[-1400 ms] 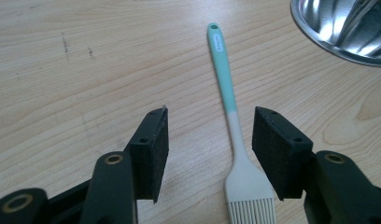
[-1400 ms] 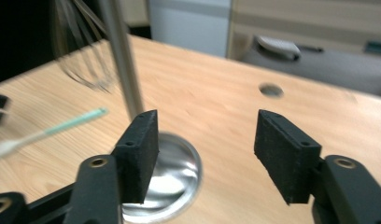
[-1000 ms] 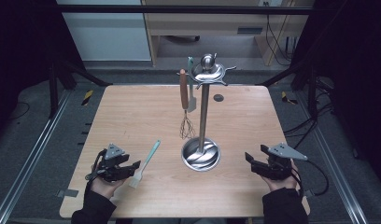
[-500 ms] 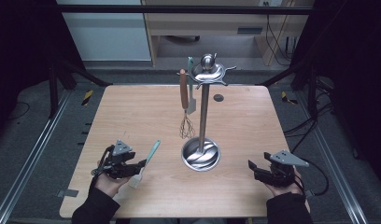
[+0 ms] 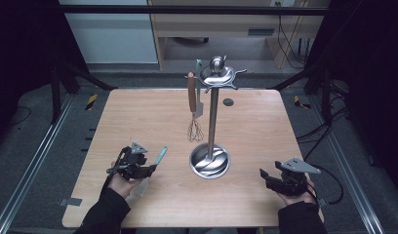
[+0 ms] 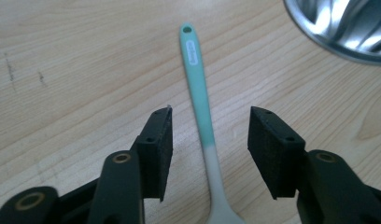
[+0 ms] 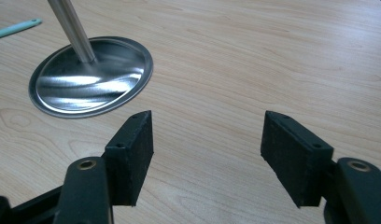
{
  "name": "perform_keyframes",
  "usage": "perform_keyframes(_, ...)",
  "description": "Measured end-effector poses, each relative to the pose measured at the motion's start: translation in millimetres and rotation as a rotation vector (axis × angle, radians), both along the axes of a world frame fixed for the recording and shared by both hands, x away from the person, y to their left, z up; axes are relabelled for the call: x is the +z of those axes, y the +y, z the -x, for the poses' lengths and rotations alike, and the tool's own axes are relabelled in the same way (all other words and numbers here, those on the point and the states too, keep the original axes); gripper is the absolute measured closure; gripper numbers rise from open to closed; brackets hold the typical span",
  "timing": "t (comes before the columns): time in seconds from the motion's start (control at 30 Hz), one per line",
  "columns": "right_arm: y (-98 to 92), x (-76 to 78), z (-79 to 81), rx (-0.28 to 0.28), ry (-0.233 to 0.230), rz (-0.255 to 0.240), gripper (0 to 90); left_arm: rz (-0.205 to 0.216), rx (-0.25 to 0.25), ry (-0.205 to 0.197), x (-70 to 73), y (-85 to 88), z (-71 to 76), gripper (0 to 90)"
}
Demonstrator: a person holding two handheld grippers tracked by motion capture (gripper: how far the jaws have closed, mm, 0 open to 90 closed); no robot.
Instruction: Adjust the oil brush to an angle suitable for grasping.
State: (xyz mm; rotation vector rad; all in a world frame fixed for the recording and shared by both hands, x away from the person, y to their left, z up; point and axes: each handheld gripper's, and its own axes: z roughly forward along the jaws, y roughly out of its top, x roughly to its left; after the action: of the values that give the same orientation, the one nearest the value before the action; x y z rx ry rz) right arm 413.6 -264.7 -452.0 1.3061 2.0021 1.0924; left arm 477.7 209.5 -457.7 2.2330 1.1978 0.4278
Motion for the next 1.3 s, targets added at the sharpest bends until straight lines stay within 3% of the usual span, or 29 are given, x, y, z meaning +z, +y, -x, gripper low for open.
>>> perform_keyframes(0.23,3.1,-0.8,0.4,0.01,0.009,0.014,37.0,-0.046,-0.001,0.032,-11.9,-2.6,-3.2,60.3)
perform_keyframes(0.73,3.0,-2.2,-0.4,0.014,0.014,0.023,38.2,-0.048,-0.002,0.099,-20.0,-5.5,-4.5,73.9)
perform_keyframes(1.03,2.3,-2.5,-0.6,0.012,0.016,0.028,38.2,-0.051,0.047,0.132,-18.0,-8.3,-5.7,80.6)
perform_keyframes(1.17,2.2,-2.4,-0.5,0.012,0.016,0.027,38.2,-0.043,0.044,0.128,-18.5,-7.0,-5.5,81.3)
perform_keyframes(1.23,2.2,-2.2,-0.4,0.011,0.015,0.025,38.3,-0.055,0.026,0.114,-18.2,-4.9,-5.0,81.9)
perform_keyframes(1.3,2.3,-1.6,0.2,0.009,0.021,0.016,38.2,-0.04,0.01,0.11,-16.5,-2.2,-3.8,81.9)
